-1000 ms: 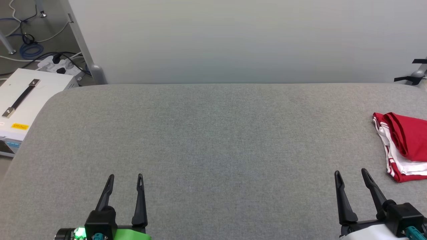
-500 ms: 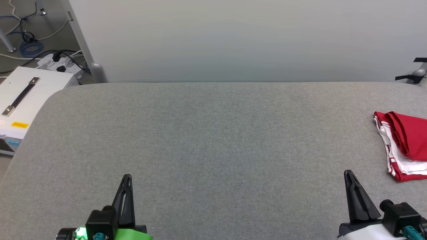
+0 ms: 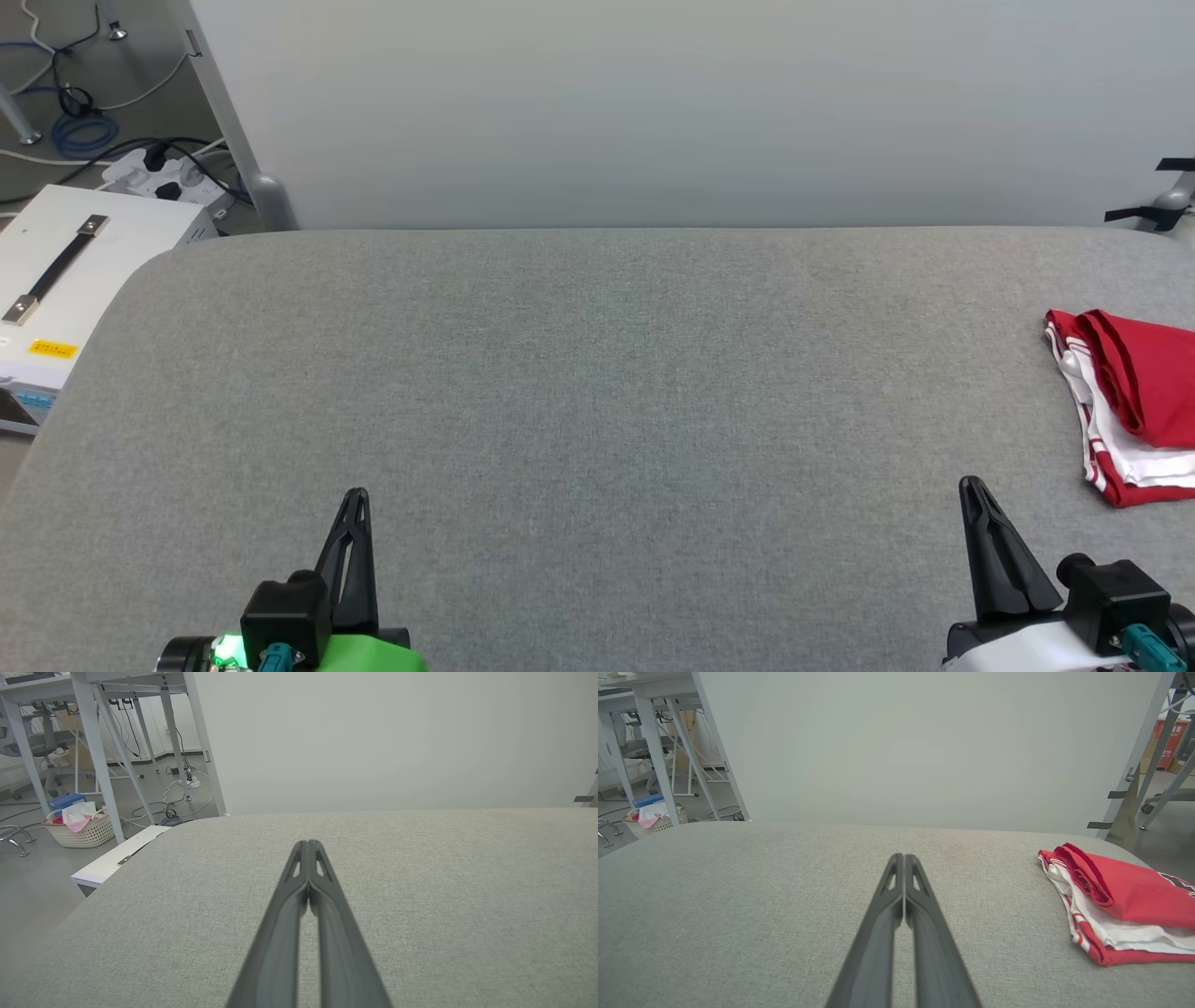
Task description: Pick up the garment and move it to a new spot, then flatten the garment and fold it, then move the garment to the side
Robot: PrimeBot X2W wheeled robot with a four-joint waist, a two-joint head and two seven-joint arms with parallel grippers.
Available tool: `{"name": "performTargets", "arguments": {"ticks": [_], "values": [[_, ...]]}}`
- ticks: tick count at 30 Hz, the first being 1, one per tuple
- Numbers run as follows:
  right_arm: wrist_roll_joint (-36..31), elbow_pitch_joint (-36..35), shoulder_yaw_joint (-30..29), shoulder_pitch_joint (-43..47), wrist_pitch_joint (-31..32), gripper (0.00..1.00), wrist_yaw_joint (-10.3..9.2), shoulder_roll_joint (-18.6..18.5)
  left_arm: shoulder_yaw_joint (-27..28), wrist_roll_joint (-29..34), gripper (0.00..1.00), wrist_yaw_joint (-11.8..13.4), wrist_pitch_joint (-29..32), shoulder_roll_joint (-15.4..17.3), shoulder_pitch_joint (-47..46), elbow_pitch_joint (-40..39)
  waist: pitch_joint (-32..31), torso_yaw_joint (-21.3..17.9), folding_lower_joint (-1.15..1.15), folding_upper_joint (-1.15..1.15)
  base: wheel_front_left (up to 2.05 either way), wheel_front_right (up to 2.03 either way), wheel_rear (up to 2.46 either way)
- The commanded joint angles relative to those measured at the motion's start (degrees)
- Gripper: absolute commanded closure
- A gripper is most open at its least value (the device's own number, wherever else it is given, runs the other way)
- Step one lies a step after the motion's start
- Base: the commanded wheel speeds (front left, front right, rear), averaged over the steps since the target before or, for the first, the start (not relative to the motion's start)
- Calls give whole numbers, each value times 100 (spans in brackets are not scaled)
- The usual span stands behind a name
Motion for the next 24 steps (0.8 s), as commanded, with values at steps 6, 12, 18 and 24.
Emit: {"name": "performTargets", "arguments": {"ticks": [6,12,18,24], "values": [[-63,19,2,-142,95,100,-1,6,36,46,100,-31,95,-17,-146,3,9,-6,0,0,0,0,0],[-93,26,3,-185,163,100,-1,7,49,58,100,-39,163,-24,-187,4,17,-12,0,0,0,0,0],[-122,33,3,-227,233,100,-1,9,62,70,100,-48,232,-30,-228,4,25,-18,0,0,0,0,0],[-152,40,4,-270,302,100,-1,10,75,82,100,-56,301,-37,-270,5,33,-24,0,0,0,0,0]]}}
